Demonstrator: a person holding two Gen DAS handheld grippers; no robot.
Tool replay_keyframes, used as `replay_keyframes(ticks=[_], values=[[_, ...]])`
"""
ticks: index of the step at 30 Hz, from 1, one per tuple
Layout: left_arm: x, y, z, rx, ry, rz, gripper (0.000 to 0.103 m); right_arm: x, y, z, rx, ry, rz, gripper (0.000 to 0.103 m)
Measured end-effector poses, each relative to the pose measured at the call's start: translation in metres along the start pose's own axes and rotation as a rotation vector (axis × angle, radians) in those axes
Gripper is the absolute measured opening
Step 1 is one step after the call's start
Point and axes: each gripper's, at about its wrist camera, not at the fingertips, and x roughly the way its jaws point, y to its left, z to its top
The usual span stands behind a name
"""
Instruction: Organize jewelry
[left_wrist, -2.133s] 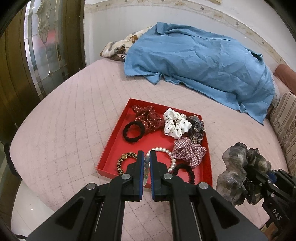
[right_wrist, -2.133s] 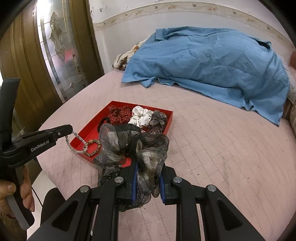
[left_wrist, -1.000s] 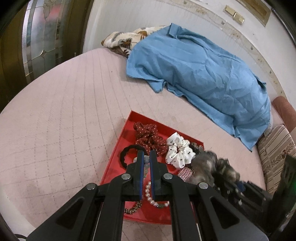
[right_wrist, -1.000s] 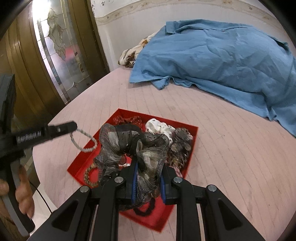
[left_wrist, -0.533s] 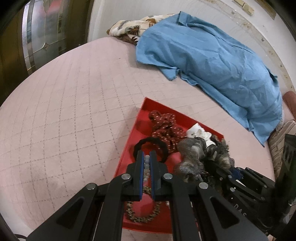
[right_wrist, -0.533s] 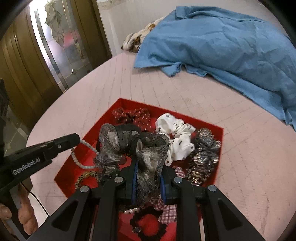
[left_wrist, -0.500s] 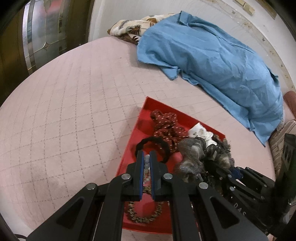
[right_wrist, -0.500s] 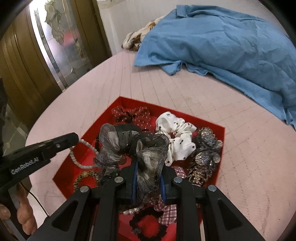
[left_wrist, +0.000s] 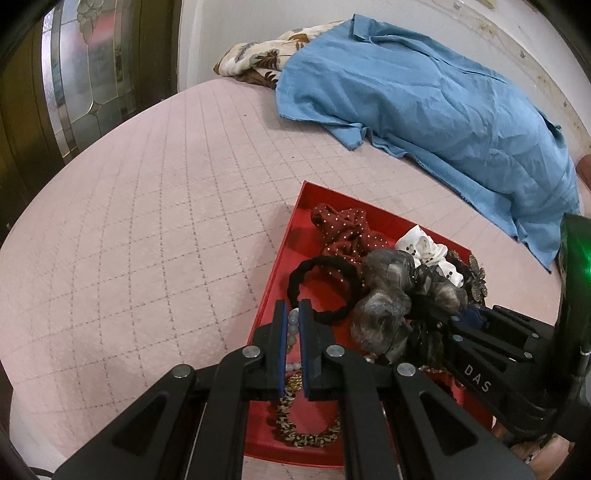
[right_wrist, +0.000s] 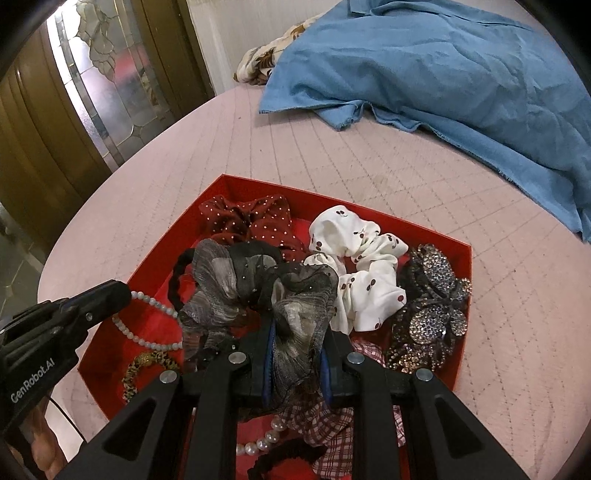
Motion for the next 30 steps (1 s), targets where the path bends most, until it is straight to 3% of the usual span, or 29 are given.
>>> replay_keyframes(ticks=[5, 8, 10, 12, 21, 26, 30], values=[[-0.001, 0.0, -0.001, -0.001, -0.003, -0.001, 0.006, 0.003, -0.001, -0.002, 0.004, 0.004, -0.005, 0.027], [-0.007, 0.001, -0.001, -0.015, -0.012, -0.017, 0.007, 0.003, -0.001, -0.001, 0.005, 0.0, -0.015, 0.039], [-0.017, 0.001, -0.002, -0.023, -0.026, -0.028, 0.018, 0.001, 0.0, -0.001, 0.002, -0.005, -0.013, 0.039], [-0.03, 0.002, -0.003, -0.036, -0.057, -0.03, 0.039, -0.002, 0.002, -0.001, -0.01, -0.008, -0.014, 0.04], [-0.083, 0.012, -0.008, -0.087, -0.146, 0.0, 0.053, -0.034, 0.014, 0.0, -0.039, -0.059, -0.015, 0.054], [-0.113, 0.016, -0.017, -0.096, -0.201, 0.056, 0.066, -0.071, 0.01, 0.0, -0.017, -0.117, -0.019, 0.065], [-0.135, 0.009, -0.027, -0.069, -0.25, 0.116, 0.077, -0.102, -0.001, -0.018, 0.022, -0.143, -0.03, 0.067]])
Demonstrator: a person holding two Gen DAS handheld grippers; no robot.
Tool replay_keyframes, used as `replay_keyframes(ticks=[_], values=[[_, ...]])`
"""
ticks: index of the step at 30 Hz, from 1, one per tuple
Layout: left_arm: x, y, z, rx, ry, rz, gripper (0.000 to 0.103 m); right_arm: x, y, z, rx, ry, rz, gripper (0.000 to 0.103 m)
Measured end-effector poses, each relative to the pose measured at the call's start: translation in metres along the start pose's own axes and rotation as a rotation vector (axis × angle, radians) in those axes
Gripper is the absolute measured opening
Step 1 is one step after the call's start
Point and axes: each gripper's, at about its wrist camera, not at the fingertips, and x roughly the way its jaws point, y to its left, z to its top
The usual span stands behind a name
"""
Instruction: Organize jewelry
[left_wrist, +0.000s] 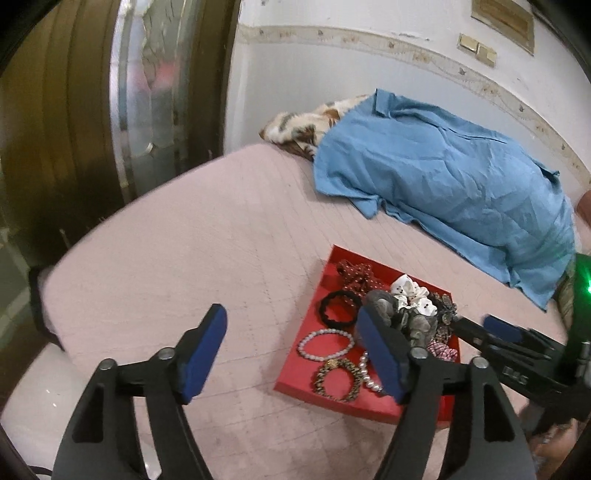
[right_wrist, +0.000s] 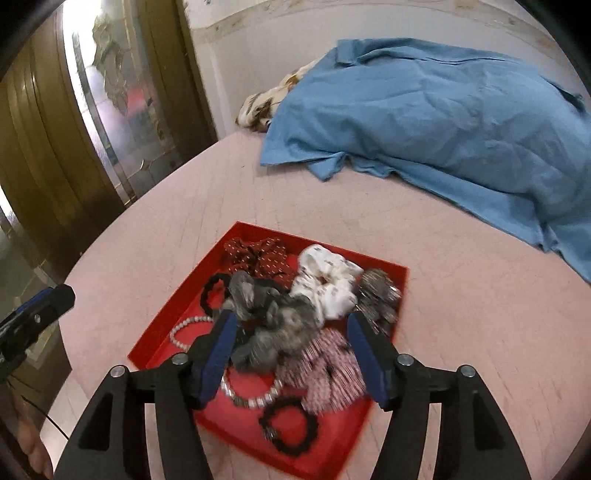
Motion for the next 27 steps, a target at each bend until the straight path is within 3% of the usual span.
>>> replay_keyframes(ticks=[7, 9, 12, 17, 22, 27], values=[[-0.04, -0.014, -0.014, 0.091, -0.119, 0.1, 0.085, -0.042, -0.017, -0.044, 0.056, -0.002, -0.03, 0.067], [-0.052, -0.015, -0.016, 0.096, -0.164, 0.123, 0.095, -0.053, -0.017, -0.057, 0.057, -0.007, -0.04, 0.067], [-0.075, -0.012, -0.017, 0.072, -0.253, 0.149, 0.099, -0.068, -0.015, -0.072, 0.051, -0.016, -0.048, 0.067], [-0.115, -0.01, -0.019, 0.088, -0.412, 0.256, 0.103, -0.09, -0.006, -0.088, 0.037, -0.044, -0.057, 0.069], [-0.136, -0.016, -0.026, 0.119, -0.416, 0.255, 0.103, -0.113, 0.0, -0.099, 0.032, -0.102, -0.062, 0.071], [-0.141, -0.026, -0.043, 0.157, -0.372, 0.214, 0.103, -0.129, 0.006, -0.112, 0.026, -0.139, -0.068, 0.071]])
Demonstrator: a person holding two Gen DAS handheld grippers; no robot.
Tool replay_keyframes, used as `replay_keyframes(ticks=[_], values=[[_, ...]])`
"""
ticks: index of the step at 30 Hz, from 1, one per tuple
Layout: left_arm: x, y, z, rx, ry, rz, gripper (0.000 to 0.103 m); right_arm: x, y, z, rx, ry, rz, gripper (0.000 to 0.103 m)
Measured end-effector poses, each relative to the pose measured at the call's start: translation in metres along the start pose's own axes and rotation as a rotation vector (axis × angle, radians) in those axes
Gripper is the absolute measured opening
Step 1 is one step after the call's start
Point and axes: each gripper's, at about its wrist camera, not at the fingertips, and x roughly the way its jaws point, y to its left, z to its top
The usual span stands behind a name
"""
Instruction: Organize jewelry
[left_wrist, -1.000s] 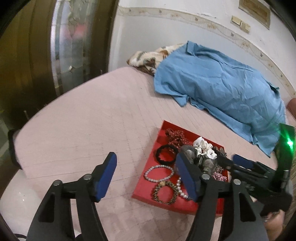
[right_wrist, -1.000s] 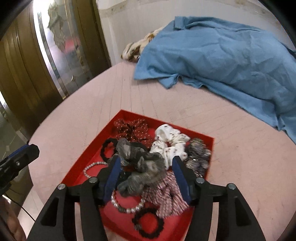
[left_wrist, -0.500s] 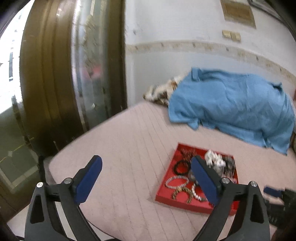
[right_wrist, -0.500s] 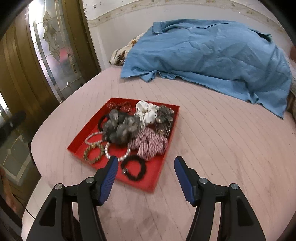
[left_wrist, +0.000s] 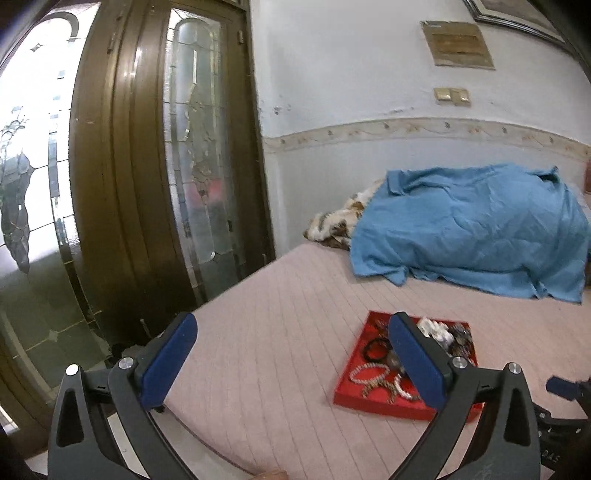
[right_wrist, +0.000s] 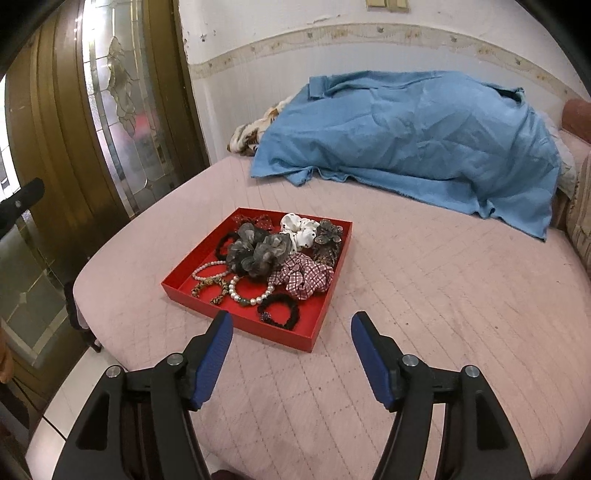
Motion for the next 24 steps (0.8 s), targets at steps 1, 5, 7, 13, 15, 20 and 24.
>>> replay_keyframes(ticks=[1, 5, 7, 13, 15, 20, 24], values=[[-0.001, -0.002, -0.004, 0.002, 0.013, -0.013, 0.103, -0.003, 0.001, -0.003, -0.008, -0.009, -0.005, 0.071], [0.001, -0.007, -0.018, 0.004, 0.077, -0.055, 0.103, -0.013, 0.002, -0.014, -0.024, -0.036, -0.036, 0.077], [0.004, -0.011, -0.025, 0.011, 0.114, -0.07, 0.103, -0.016, 0.001, -0.02, -0.018, -0.039, -0.039, 0.08], [0.013, -0.024, -0.044, 0.05, 0.183, -0.094, 0.103, -0.008, -0.001, -0.033, -0.008, -0.002, -0.049, 0.08], [0.016, -0.028, -0.049, 0.058, 0.202, -0.098, 0.103, -0.006, -0.002, -0.035, -0.008, 0.007, -0.053, 0.08], [0.023, -0.035, -0.063, 0.073, 0.258, -0.124, 0.103, 0.0, -0.003, -0.038, -0.006, 0.019, -0.065, 0.08], [0.026, -0.041, -0.068, 0.092, 0.272, -0.136, 0.103, 0.004, -0.005, -0.04, -0.005, 0.03, -0.073, 0.08]])
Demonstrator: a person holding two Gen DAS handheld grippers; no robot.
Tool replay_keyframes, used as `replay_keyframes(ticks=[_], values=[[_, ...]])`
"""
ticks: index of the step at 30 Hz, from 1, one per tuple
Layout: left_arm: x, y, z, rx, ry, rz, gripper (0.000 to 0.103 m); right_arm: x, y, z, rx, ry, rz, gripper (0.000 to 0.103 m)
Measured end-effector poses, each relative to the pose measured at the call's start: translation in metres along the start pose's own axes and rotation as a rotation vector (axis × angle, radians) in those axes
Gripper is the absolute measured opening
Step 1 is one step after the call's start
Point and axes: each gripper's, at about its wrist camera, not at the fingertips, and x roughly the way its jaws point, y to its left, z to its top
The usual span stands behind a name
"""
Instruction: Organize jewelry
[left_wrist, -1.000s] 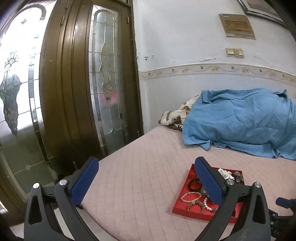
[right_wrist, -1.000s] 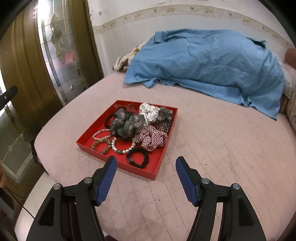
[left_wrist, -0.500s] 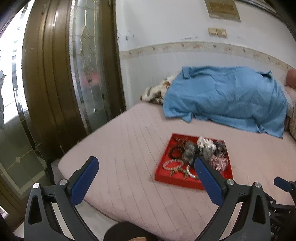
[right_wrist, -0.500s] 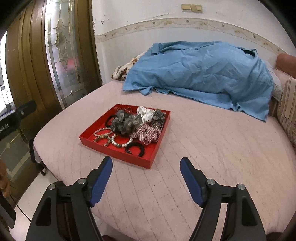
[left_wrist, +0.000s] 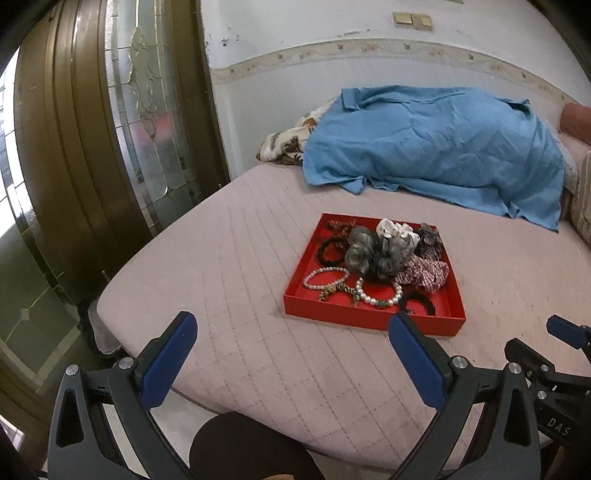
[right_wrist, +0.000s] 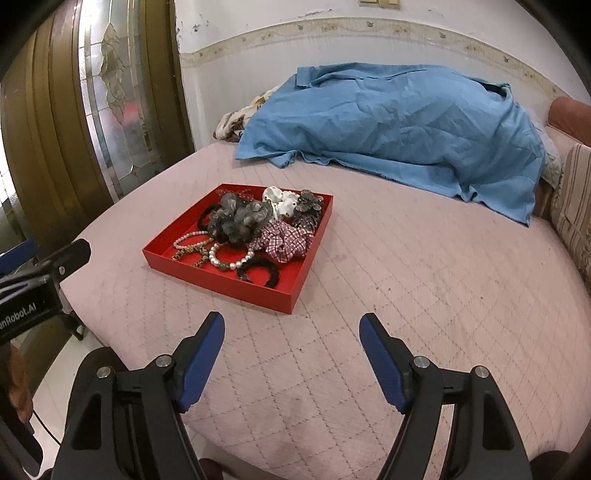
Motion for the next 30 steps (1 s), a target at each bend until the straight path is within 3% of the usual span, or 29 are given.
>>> replay_keyframes(ticks=[11, 30], values=[[0.021, -0.013, -0.009, 0.034, 0.087, -0.058, 0.103, 0.011, -0.001, -0.005, -0.009, 0.034, -0.023, 0.08], [0.068, -0.01, -0.016, -0.01, 0.226, -0.153, 0.103, 0.033, -0.005, -0.007, -0.012, 0.096, -0.058, 0.08]])
